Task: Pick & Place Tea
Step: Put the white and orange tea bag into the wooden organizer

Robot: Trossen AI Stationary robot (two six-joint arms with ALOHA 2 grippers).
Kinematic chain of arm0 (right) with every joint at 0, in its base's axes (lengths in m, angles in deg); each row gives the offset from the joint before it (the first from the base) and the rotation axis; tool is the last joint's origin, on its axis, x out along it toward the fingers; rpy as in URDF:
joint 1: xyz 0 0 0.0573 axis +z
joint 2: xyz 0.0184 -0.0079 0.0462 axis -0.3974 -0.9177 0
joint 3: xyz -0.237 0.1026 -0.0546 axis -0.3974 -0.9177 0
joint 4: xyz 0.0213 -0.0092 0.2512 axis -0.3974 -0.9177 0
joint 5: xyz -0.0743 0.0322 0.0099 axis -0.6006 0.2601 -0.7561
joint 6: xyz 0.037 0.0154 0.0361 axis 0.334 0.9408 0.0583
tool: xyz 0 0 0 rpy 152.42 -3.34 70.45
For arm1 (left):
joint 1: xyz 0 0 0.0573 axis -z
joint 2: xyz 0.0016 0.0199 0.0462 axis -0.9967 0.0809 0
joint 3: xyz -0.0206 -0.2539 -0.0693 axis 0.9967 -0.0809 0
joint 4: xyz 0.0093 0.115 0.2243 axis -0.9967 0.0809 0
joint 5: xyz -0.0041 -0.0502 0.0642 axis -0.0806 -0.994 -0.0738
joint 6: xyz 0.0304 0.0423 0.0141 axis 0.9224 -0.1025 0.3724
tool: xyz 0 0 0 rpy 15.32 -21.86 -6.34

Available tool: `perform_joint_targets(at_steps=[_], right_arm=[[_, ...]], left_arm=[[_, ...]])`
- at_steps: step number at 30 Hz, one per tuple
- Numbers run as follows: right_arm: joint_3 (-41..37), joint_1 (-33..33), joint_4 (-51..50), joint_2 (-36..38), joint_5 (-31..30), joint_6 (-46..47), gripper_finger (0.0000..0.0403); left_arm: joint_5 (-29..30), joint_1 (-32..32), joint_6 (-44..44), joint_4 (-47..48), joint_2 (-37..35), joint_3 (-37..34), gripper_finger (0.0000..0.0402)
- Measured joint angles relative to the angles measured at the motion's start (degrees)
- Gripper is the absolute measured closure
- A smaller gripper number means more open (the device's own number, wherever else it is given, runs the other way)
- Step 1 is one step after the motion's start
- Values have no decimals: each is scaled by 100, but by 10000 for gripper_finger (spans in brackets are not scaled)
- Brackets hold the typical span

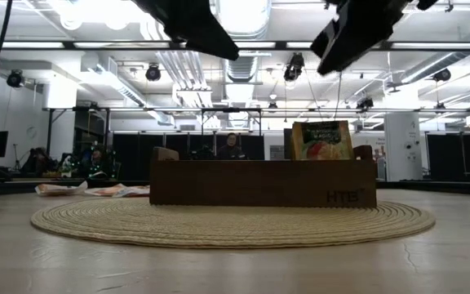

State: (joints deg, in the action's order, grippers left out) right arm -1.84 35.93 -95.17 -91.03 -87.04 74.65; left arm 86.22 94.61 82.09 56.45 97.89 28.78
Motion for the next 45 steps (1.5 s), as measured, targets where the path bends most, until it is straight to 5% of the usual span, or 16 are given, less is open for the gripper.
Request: perform_joint_targets(at_steps=[20,31,45], right_arm=[[-1262,-677,1214,2292,-109,-1532,394],[-2176,-1563,2777,3481,335,-1227,394],[-3269,-1589,4203,4659,214,-754,394]], left_arm=[[-5,-658,452,-253,-477,-484,266],[-21,-956,475,-714,-1433,-1158,266],[-45,-952,330,-1740,-3086,-2587,266]])
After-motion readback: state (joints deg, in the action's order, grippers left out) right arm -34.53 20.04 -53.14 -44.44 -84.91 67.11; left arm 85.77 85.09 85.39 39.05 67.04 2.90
